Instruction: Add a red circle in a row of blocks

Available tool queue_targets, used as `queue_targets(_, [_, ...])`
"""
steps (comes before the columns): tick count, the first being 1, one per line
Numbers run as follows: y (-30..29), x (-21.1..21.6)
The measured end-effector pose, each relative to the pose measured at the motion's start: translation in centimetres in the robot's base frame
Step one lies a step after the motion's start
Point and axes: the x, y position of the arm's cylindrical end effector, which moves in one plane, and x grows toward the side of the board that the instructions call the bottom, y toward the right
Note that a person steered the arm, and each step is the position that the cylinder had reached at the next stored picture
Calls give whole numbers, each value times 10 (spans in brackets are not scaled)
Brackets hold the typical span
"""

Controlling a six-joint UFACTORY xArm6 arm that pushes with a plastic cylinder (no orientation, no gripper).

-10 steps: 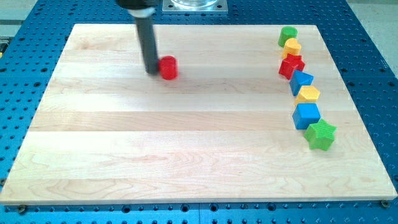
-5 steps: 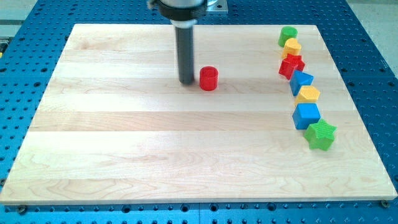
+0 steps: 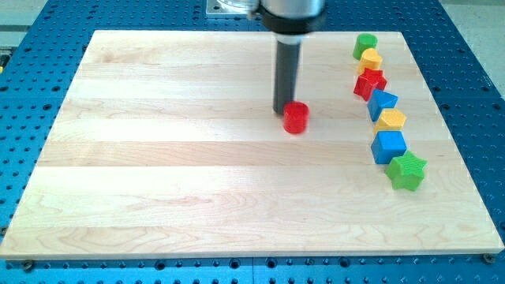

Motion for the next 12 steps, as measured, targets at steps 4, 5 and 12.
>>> queue_targets(4, [32, 103])
queue_targets(5, [45, 119])
queue_targets(12, [80, 152])
